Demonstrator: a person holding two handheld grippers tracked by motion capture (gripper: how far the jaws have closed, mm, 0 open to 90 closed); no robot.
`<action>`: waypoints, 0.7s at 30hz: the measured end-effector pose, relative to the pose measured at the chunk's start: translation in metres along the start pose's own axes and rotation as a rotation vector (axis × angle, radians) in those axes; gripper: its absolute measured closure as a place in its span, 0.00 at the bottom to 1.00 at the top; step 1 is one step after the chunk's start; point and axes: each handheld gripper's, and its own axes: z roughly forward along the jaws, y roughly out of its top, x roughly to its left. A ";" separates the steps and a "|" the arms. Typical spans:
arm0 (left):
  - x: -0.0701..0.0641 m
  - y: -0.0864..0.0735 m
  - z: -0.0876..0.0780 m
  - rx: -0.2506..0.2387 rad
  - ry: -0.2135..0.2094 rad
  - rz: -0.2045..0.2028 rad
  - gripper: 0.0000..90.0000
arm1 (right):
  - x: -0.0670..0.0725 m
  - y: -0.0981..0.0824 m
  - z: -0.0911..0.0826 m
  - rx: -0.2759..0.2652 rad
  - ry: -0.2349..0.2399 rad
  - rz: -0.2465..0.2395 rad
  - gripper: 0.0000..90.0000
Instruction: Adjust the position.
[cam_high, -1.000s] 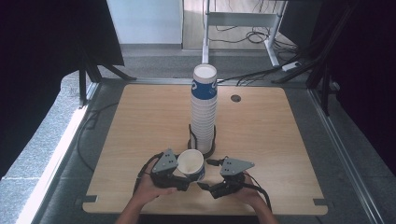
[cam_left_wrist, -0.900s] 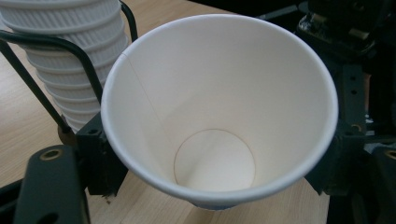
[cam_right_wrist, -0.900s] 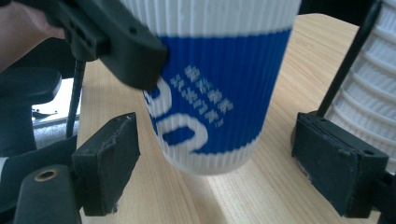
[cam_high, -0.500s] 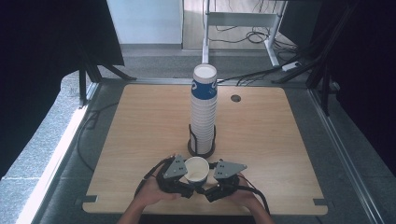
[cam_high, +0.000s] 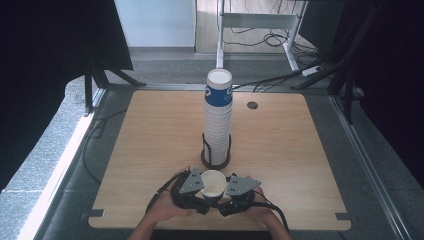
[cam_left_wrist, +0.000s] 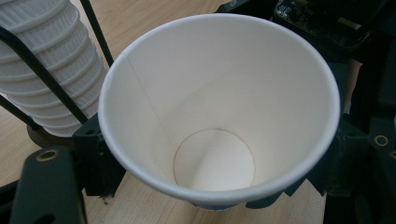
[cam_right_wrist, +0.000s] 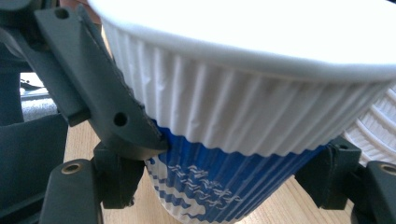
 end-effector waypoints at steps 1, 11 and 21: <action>0.000 0.000 0.000 -0.001 0.001 0.000 0.21 | 0.000 0.000 0.000 0.000 -0.001 -0.001 0.28; 0.002 0.002 -0.009 -0.083 -0.010 -0.018 0.18 | -0.004 -0.001 -0.005 -0.013 -0.018 0.007 0.29; 0.009 0.002 -0.029 -0.225 -0.054 -0.050 0.18 | -0.016 -0.005 -0.017 -0.060 -0.057 0.062 0.29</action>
